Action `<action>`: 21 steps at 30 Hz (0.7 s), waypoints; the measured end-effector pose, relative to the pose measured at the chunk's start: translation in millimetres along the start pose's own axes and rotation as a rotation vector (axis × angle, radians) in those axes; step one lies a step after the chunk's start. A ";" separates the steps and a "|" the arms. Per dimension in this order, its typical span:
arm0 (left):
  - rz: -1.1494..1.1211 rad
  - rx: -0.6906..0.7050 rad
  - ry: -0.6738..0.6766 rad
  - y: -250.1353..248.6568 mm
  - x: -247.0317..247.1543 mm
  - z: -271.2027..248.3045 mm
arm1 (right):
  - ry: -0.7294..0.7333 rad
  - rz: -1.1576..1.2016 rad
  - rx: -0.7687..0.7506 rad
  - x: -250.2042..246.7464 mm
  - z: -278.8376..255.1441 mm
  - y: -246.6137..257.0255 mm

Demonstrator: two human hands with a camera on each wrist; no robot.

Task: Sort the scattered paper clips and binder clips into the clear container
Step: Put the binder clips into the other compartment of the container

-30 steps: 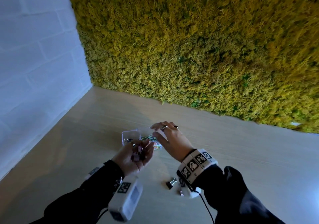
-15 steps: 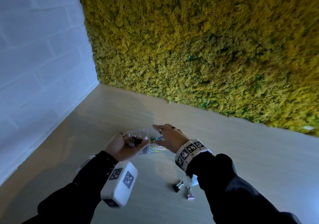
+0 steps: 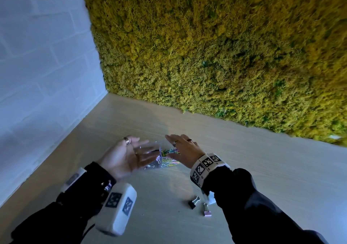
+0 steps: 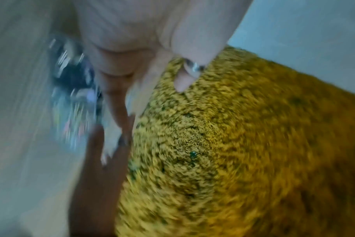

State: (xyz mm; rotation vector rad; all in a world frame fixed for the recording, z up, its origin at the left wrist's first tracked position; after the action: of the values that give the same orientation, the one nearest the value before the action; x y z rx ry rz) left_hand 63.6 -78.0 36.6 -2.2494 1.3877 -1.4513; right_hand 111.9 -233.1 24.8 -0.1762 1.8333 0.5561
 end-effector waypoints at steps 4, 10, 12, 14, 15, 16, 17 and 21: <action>0.937 0.482 -0.274 -29.1 -21.3 -1.0 | -0.300 -0.028 -0.150 -14.4 -14.1 20.0; 1.540 0.507 -0.144 -8.7 -27.6 29.1 | -0.201 -0.284 -0.168 10.2 -2.2 47.0; 1.569 0.557 -0.191 -9.8 -27.5 32.5 | -0.209 -0.350 -0.171 12.8 2.5 52.1; 1.587 0.566 -0.217 -12.3 -29.9 34.5 | -0.177 -0.389 -0.178 16.3 6.0 55.1; 1.588 0.567 -0.210 -12.3 -30.8 35.8 | -0.147 -0.387 -0.176 18.1 8.0 54.5; 1.592 0.546 -0.208 -12.0 -33.1 37.0 | -0.115 -0.359 -0.170 19.0 9.5 52.9; 1.584 0.545 -0.203 -11.3 -33.9 37.3 | -0.100 -0.302 -0.160 17.2 9.1 51.6; 1.567 0.607 -0.235 -11.2 -39.9 38.4 | -0.205 0.005 -0.157 -4.2 -1.8 43.2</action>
State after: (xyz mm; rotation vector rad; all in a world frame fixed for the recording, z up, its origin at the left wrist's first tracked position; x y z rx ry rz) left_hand 95.6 -55.2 -4.0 -0.4762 1.5712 -0.7346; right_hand 94.9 -196.7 41.5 -0.2125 1.5924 0.6969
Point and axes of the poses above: each hand's wrist, its own z-axis towards the middle knuckle, its own x-axis out of the palm, y = z × x, the point moved 6 cm from there along z, towards the middle knuckle
